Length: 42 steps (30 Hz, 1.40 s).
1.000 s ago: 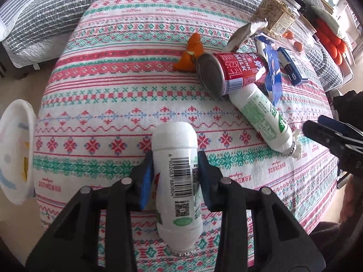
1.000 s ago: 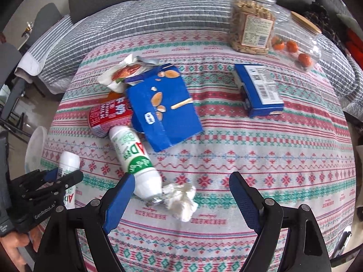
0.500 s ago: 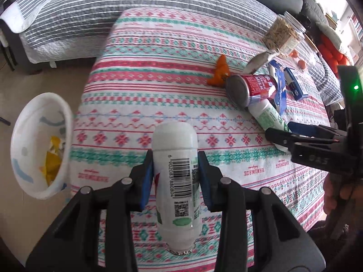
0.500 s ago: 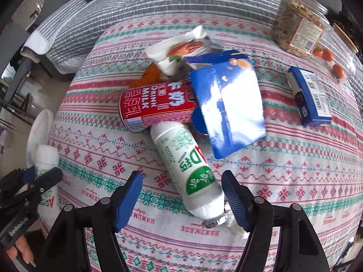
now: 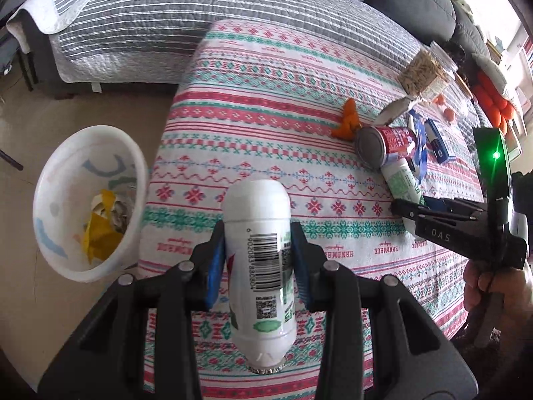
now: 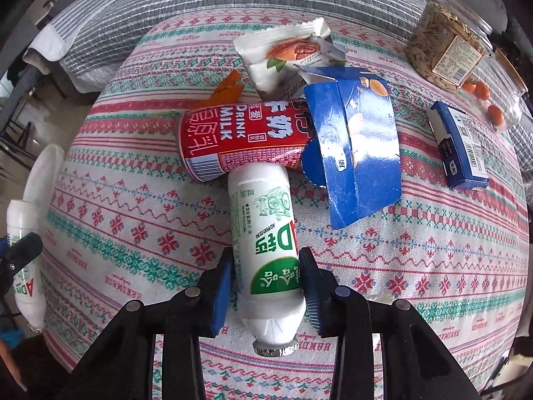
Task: Collect trash
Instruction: 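Grasp the white green-label bottle with the right tool while the left tool carries its bottle toward the bucket, then release the white bottle into the bucket with the left tool while the right tool carries its bottle over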
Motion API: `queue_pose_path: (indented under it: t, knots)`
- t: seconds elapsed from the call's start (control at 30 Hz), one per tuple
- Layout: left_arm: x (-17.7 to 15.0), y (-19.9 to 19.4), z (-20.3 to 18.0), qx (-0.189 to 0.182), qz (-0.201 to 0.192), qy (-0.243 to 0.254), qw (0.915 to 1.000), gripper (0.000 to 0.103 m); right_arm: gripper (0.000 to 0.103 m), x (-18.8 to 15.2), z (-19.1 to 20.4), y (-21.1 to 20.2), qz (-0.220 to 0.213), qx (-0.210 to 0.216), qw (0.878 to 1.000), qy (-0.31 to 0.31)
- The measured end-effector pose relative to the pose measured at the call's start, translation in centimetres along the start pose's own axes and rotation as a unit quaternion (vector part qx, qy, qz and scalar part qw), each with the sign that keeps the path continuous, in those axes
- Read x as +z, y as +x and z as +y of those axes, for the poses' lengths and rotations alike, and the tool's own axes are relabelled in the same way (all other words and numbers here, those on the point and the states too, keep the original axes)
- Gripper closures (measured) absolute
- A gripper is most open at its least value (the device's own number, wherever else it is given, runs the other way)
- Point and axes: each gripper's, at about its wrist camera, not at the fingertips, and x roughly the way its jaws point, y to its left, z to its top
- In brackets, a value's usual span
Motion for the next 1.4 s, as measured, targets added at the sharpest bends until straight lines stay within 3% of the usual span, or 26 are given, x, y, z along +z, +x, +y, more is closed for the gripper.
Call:
queue_pose_path:
  t: [0.53,0.9,1.1,1.13,1.23,1.33,1.4]
  knots:
    - [0.4,-4.7,6.5,0.016,-0.068,-0.062,0.9956,0.064,0.066,-1.4,3.7,-5.9,-0.063,0.067,0.995,-0.030]
    - [1.5,-6.8,12.7,0.072,-0.147,-0.111,0.9802,0.064,0.066,0.4,7.2,-6.8,-0.075,0.114,0.990,-0.029]
    - [2.6,-4.7,14.6,0.085,-0.137,-0.119,0.9796,0.064,0.066,1.1,9.1,-6.3,-0.072,0.126,0.989,-0.030]
    - [2.7,-4.3,14.8,0.086,-0.131,-0.122,0.9801,0.060,0.066,1.2,9.4,-6.3,-0.071,0.127,0.989,-0.030]
    - [2.6,-3.7,15.7,0.106,-0.113,-0.135,0.9786,0.030,0.066,1.5,10.2,-5.9,-0.069,0.131,0.989,-0.031]
    - [2.1,-4.2,16.2,0.114,-0.107,-0.135,0.9783,0.026,0.066,1.9,11.0,-5.7,-0.068,0.136,0.988,-0.033]
    - [1.5,-4.7,16.5,0.119,-0.100,-0.135,0.9785,0.018,0.066,2.1,11.7,-5.5,-0.067,0.143,0.987,-0.034]
